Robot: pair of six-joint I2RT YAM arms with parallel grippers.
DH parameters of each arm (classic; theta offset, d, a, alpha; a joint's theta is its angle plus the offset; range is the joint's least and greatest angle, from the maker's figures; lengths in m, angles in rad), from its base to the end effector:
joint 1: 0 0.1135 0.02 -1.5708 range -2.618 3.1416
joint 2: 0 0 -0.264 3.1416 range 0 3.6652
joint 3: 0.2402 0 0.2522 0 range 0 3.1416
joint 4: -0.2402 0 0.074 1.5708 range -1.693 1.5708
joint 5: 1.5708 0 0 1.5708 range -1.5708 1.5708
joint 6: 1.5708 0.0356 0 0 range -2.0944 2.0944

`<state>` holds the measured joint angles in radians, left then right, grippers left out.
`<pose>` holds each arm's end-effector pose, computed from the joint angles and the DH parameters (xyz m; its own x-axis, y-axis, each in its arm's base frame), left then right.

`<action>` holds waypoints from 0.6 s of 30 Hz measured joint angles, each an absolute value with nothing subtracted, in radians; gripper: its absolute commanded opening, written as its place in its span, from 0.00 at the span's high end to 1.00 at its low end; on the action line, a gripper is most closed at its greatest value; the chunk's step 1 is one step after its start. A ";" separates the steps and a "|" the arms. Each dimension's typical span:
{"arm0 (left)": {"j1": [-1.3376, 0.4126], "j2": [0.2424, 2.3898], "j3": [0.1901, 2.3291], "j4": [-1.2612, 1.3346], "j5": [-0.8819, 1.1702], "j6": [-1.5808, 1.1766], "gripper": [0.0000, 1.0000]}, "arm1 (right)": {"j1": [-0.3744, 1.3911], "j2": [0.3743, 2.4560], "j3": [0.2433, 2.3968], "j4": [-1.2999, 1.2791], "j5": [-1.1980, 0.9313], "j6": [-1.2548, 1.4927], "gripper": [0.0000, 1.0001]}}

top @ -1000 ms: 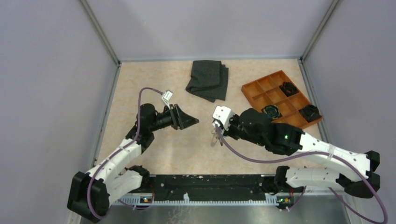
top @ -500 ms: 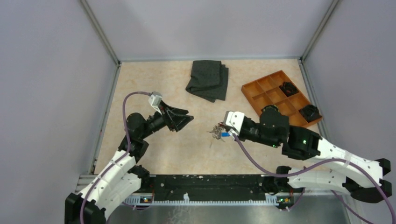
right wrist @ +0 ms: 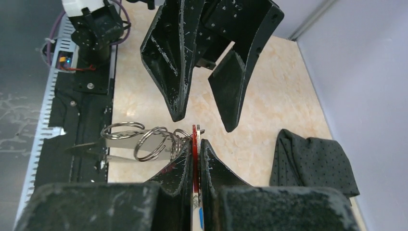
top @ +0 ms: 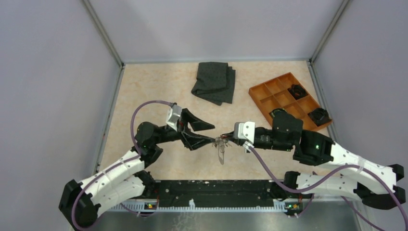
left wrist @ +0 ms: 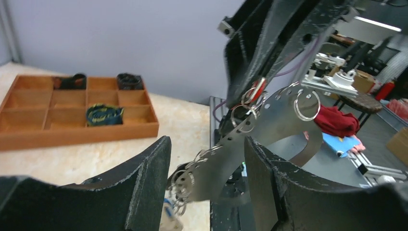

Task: Remove the keys from the keyring
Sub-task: Remove the key from the keyring.

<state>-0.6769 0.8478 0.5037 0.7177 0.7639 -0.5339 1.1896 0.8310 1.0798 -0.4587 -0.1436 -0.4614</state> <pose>0.1319 -0.1376 0.3217 -0.2408 -0.2780 -0.9299 0.9663 0.0210 -0.2565 0.0591 0.1611 0.4042 0.3628 -0.2793 -0.8891 -0.9037 0.1273 -0.4087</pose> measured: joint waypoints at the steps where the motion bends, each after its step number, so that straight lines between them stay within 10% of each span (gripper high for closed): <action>1: -0.695 0.852 0.504 0.742 0.768 -0.529 0.36 | 1.190 0.831 1.084 -0.456 -0.158 -0.461 1.00; 18: -0.788 0.857 0.487 0.914 0.754 -0.461 0.52 | 1.192 0.823 1.115 -0.440 -0.219 -0.449 1.00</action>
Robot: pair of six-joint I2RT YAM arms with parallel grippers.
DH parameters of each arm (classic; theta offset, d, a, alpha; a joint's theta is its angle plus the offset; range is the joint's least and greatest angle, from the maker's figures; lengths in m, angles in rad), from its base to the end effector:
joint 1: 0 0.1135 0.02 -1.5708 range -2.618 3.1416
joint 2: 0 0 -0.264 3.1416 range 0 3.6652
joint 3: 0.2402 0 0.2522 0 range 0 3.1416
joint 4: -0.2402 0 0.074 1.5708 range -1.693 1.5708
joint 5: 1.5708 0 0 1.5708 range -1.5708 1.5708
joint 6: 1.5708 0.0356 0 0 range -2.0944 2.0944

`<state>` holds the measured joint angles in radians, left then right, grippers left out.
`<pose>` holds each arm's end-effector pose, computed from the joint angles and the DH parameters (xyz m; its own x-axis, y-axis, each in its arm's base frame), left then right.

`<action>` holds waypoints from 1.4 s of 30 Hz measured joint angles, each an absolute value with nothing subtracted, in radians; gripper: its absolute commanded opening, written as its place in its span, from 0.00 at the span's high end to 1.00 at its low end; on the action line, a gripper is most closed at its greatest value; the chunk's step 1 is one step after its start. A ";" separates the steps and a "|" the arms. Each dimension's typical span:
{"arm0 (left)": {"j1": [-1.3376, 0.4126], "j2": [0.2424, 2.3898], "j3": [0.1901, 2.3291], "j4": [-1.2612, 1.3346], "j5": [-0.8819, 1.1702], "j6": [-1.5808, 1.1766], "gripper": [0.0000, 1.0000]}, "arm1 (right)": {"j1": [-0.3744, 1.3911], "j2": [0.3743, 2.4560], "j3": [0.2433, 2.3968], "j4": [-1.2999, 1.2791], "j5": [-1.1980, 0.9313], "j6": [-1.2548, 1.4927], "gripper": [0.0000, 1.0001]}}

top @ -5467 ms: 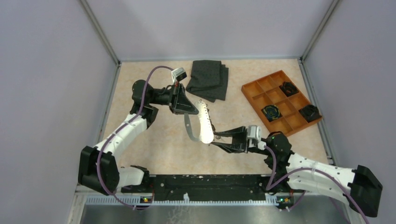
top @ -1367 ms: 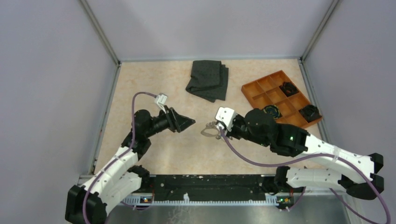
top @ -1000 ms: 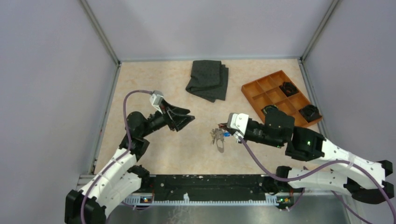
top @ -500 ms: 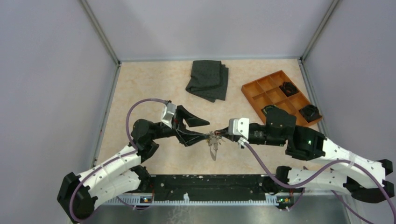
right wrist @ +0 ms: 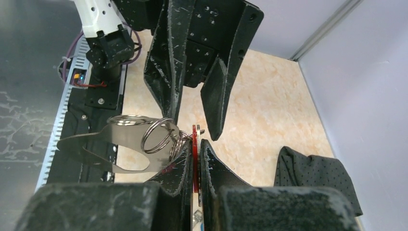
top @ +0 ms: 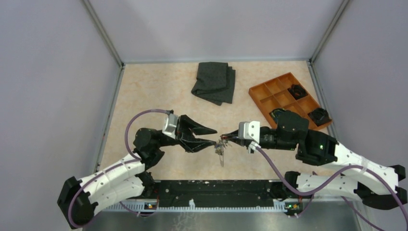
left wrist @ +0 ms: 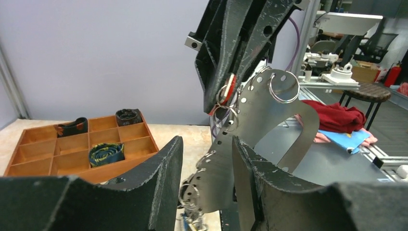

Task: Remove the keys from the keyring
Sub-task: Remove the key from the keyring.

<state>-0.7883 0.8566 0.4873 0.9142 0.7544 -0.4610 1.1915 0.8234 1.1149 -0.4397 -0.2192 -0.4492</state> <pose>0.1115 -0.1467 0.3323 -0.0863 -0.3730 -0.9238 0.9952 -0.0754 -0.0625 0.0541 0.1566 0.4189 0.3791 -0.1937 -0.9049 -0.9122 0.0860 -0.4006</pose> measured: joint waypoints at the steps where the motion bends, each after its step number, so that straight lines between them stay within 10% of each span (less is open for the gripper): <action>1: -0.798 0.850 0.484 0.908 0.748 -0.444 0.52 | 1.192 0.823 1.115 -0.438 -0.220 -0.449 1.00; 19: -0.833 0.910 0.498 0.894 0.826 -0.421 0.34 | 1.192 0.823 1.115 -0.435 -0.294 -0.441 1.00; 42: -0.834 1.065 0.509 1.201 0.946 -0.705 0.52 | 1.196 0.826 1.128 -0.435 -0.326 -0.442 1.00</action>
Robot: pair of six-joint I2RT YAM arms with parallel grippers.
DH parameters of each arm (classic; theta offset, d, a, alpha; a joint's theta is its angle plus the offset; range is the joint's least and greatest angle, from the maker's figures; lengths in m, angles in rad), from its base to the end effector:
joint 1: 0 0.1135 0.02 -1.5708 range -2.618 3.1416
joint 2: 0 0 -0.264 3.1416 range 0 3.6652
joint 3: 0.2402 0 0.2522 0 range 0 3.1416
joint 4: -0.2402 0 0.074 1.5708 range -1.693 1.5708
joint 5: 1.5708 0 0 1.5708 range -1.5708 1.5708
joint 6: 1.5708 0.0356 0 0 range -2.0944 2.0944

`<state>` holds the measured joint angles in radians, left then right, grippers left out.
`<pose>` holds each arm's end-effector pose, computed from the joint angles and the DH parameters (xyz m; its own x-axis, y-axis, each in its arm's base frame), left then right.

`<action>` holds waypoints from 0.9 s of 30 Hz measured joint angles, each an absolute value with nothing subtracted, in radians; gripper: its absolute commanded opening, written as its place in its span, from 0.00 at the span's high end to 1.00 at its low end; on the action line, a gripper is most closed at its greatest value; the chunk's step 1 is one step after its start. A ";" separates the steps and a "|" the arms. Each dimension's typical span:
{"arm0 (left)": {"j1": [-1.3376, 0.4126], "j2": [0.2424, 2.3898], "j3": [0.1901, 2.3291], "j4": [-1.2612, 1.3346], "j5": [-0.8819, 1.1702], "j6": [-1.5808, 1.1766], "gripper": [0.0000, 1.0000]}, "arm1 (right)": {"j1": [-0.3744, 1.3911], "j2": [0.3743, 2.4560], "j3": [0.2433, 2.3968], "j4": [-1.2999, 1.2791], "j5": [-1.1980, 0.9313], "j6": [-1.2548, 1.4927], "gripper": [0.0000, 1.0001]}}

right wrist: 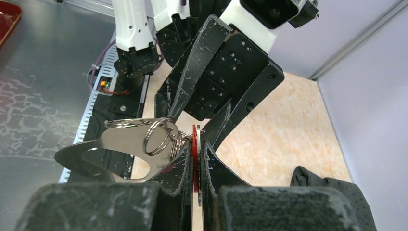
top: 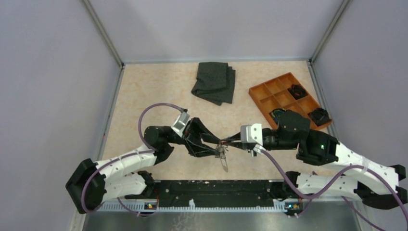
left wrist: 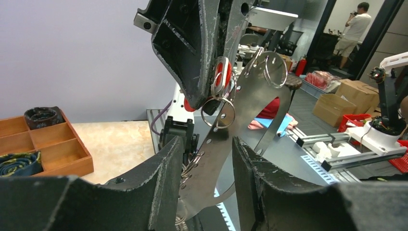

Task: Remove the keys from the keyring
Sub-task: Remove the key from the keyring.

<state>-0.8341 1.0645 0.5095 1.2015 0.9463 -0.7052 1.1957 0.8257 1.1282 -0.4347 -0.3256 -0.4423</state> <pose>0.1180 -0.1731 0.3234 -0.2545 -0.2835 -0.9246 0.9234 -0.3553 -0.1452 0.0494 0.1565 0.4236 0.3834 -0.1331 -0.9139 -0.9224 -0.0054 -0.3862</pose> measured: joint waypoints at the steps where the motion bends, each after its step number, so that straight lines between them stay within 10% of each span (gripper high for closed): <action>1: -0.834 1.068 0.509 1.214 0.947 -0.715 0.52 | 1.196 0.826 1.128 -0.435 -0.327 -0.442 1.00; 20: -0.834 1.145 0.527 1.416 1.014 -0.885 0.63 | 1.196 0.834 1.141 -0.440 -0.344 -0.445 1.00; 27: -0.834 1.155 0.532 1.422 1.019 -0.894 0.46 | 1.196 0.836 1.147 -0.438 -0.355 -0.445 1.00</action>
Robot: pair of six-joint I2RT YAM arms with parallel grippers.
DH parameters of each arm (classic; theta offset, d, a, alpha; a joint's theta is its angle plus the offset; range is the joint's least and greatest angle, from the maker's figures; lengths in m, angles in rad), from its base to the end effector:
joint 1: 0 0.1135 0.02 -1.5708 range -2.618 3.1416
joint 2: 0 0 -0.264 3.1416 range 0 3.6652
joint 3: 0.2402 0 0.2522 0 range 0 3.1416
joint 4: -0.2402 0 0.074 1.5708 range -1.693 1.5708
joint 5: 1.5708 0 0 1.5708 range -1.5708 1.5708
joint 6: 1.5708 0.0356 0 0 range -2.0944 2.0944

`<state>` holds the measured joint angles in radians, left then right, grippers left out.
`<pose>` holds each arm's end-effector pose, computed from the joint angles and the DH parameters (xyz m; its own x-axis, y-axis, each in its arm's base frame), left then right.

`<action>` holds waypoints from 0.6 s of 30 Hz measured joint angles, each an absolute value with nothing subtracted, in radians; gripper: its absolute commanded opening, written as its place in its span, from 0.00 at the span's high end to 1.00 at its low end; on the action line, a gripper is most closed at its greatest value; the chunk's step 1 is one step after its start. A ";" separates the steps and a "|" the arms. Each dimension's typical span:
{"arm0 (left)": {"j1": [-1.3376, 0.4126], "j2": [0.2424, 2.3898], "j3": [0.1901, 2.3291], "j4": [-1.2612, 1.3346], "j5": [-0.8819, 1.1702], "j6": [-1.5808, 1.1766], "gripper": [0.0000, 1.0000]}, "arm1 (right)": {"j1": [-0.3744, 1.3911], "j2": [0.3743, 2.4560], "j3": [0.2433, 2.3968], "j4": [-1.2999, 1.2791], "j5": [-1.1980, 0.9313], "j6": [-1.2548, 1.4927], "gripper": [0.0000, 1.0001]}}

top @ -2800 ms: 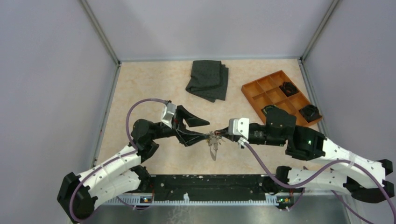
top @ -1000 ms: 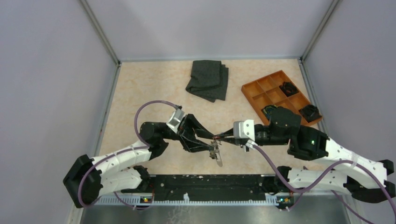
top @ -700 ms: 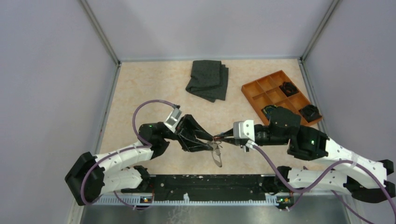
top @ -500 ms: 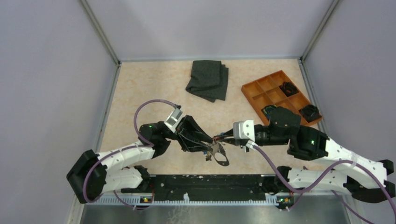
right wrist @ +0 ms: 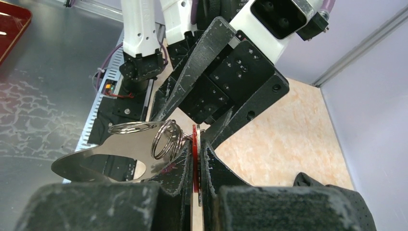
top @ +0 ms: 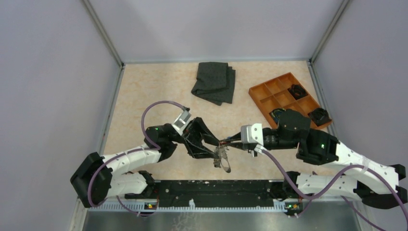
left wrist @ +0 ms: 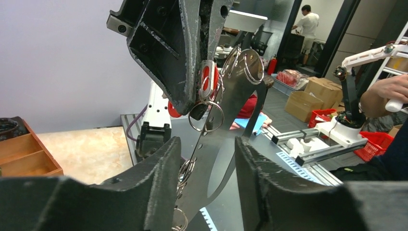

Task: Remove the keys from the keyring
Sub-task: Remove the key from the keyring.

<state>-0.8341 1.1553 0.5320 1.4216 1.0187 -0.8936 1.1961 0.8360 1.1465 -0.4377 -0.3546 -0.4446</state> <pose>0.1200 -0.1774 0.3271 -0.3124 -0.2640 -0.9125 0.8686 -0.4684 -0.1618 0.0487 0.1576 0.4277 0.3876 -0.1163 -0.9144 -0.9216 -0.0303 -0.3869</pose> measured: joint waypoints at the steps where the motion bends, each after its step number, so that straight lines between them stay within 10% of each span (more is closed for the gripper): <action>1: -0.834 1.157 0.536 1.421 1.022 -0.893 0.46 | 1.196 0.836 1.147 -0.437 -0.355 -0.445 1.00; 18: -0.834 1.216 0.568 1.458 1.062 -0.968 0.70 | 1.199 0.836 1.147 -0.436 -0.337 -0.453 1.00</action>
<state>-0.8341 1.2160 0.5682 1.4578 1.0622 -0.9680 1.1992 0.8360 1.1465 -0.4358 -0.3374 -0.4526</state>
